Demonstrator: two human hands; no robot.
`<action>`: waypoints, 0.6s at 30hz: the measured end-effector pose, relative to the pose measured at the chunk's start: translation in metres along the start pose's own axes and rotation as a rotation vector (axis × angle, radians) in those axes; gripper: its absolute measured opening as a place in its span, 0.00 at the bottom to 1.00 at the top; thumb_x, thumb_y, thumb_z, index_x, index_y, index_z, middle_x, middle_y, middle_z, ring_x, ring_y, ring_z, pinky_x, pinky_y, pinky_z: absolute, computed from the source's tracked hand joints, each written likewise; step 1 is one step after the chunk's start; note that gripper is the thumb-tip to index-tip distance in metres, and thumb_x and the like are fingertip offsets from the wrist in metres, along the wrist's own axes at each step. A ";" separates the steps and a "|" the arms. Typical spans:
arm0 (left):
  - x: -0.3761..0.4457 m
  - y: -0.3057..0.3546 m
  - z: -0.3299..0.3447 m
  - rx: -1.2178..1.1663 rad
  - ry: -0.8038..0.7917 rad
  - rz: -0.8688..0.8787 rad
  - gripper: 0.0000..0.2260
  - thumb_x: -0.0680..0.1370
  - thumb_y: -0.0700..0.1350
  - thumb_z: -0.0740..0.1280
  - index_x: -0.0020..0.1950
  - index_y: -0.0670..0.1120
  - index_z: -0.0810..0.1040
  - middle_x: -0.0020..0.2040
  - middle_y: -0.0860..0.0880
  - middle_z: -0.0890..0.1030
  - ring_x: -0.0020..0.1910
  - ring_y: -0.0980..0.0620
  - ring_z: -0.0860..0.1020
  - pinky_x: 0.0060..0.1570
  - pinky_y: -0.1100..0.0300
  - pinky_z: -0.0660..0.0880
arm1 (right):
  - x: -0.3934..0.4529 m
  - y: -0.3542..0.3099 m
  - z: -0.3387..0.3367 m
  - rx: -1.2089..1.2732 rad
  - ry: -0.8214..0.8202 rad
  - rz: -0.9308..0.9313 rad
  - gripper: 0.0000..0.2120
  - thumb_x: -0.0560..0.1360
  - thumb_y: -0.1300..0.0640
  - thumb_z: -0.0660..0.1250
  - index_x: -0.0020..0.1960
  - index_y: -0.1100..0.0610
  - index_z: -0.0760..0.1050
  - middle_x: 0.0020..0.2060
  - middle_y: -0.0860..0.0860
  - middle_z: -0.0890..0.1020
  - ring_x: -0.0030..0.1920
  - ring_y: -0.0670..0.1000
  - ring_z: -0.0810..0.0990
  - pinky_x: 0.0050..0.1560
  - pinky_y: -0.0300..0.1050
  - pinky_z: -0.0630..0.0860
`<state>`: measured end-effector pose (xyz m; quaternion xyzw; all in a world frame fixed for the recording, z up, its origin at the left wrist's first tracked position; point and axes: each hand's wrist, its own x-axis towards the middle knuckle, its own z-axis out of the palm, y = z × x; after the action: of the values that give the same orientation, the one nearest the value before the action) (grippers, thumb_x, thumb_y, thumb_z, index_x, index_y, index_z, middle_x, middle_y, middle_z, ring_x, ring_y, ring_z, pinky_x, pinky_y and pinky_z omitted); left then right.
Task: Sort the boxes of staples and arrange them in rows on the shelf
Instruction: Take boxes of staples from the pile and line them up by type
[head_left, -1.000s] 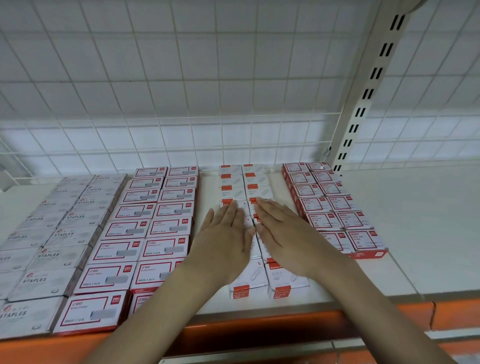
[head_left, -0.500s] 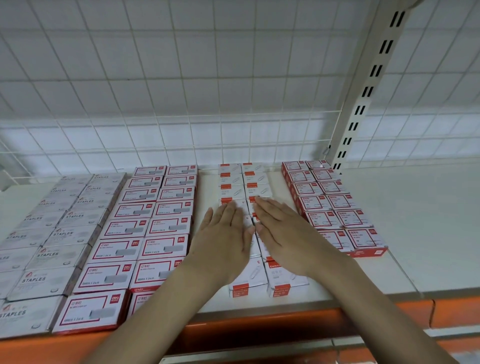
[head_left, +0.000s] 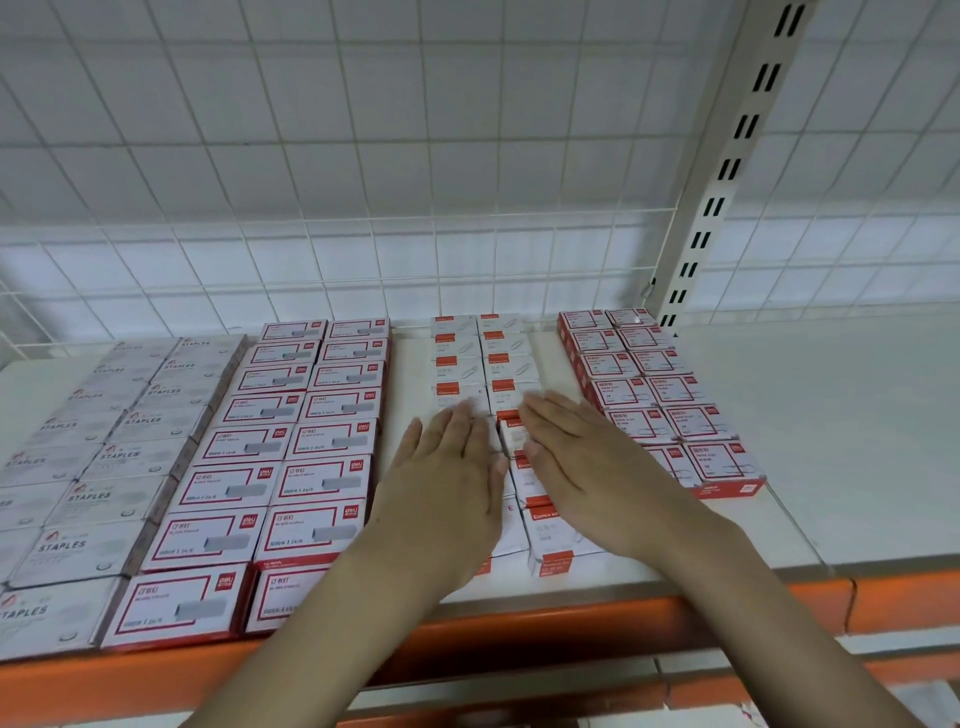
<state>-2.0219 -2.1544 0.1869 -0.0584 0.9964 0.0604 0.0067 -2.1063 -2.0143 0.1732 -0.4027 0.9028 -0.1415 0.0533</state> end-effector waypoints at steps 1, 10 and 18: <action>-0.004 0.002 0.000 0.008 -0.002 -0.001 0.24 0.82 0.52 0.40 0.77 0.47 0.42 0.77 0.50 0.43 0.75 0.53 0.41 0.72 0.57 0.37 | -0.004 0.000 0.000 -0.007 -0.004 -0.001 0.29 0.78 0.43 0.37 0.76 0.52 0.49 0.75 0.43 0.49 0.74 0.39 0.42 0.72 0.36 0.37; -0.012 0.000 0.004 0.034 -0.027 0.010 0.24 0.82 0.54 0.40 0.77 0.50 0.44 0.77 0.50 0.43 0.75 0.53 0.42 0.72 0.56 0.37 | -0.010 -0.004 0.012 -0.056 0.009 -0.013 0.38 0.69 0.40 0.27 0.76 0.52 0.44 0.76 0.44 0.45 0.74 0.40 0.39 0.73 0.38 0.36; -0.009 -0.006 0.003 0.001 -0.052 0.047 0.24 0.82 0.54 0.40 0.77 0.50 0.45 0.77 0.51 0.43 0.75 0.54 0.41 0.73 0.57 0.36 | -0.008 -0.007 0.011 -0.078 0.000 0.000 0.39 0.68 0.40 0.27 0.76 0.52 0.42 0.76 0.45 0.44 0.74 0.41 0.39 0.72 0.38 0.36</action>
<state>-2.0125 -2.1586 0.1838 -0.0336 0.9970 0.0617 0.0314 -2.0930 -2.0152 0.1645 -0.4045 0.9076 -0.1065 0.0374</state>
